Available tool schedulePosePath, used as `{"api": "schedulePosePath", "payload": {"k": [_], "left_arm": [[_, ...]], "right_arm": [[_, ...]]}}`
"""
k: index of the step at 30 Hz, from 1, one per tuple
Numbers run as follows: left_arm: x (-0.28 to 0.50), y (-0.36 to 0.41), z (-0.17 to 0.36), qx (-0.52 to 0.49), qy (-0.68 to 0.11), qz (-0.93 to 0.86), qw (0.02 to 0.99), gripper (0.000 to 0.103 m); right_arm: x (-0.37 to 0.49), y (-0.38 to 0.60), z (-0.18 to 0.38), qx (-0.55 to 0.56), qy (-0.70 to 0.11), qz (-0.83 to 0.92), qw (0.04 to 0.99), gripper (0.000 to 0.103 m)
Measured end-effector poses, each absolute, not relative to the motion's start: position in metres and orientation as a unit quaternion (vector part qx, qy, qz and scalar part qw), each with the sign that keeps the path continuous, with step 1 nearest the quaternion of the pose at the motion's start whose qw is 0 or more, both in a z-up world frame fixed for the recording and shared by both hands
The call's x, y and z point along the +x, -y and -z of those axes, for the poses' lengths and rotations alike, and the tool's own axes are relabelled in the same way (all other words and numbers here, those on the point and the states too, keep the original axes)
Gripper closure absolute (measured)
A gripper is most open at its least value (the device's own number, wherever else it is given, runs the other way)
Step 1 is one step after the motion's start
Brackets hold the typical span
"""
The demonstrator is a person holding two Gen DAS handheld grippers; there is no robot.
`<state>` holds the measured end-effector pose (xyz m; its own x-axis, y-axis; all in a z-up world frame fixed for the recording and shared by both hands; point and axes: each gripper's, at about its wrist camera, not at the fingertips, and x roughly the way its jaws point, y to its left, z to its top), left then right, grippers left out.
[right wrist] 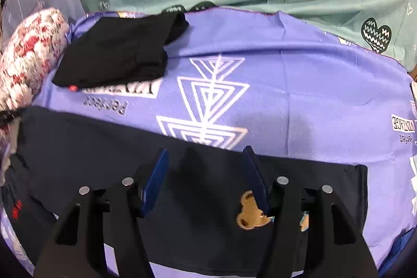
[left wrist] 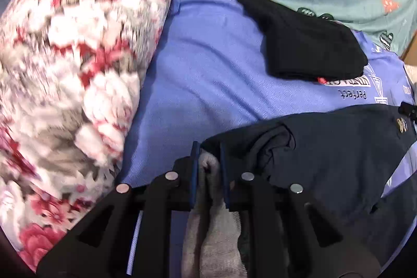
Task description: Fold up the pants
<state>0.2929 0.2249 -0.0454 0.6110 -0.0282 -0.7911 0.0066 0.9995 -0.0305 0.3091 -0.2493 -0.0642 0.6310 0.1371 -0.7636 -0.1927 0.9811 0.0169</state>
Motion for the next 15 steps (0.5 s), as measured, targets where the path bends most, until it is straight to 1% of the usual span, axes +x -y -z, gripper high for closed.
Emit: {"api": "schedulePosePath", "payload": {"k": [3, 6, 9, 11, 12, 15], "left_arm": [[0.298, -0.219, 0.058, 0.009, -0.455, -0.001, 0.89, 0.085], [0.3, -0.22, 0.058, 0.0, -0.457, -0.002, 0.89, 0.083], [0.301, -0.224, 0.055, -0.005, -0.459, 0.003, 0.889, 0.082], [0.297, -0.224, 0.05, 0.0, -0.451, 0.008, 0.893, 0.084], [0.295, -0.223, 0.047, 0.001, -0.446, 0.01, 0.895, 0.085], [0.288, -0.222, 0.039, -0.003, -0.434, 0.015, 0.901, 0.086]], "right_arm": [[0.316, 0.256, 0.078, -0.065, -0.443, -0.072, 0.891, 0.043], [0.324, 0.269, 0.087, -0.082, -0.455, -0.049, 0.885, 0.042], [0.328, 0.279, 0.087, -0.061, -0.461, -0.065, 0.883, 0.041], [0.327, 0.269, 0.081, -0.069, -0.451, -0.097, 0.884, 0.039], [0.327, 0.262, 0.079, -0.084, -0.445, -0.106, 0.885, 0.036], [0.331, 0.226, 0.081, -0.143, -0.437, -0.145, 0.876, 0.034]]}}
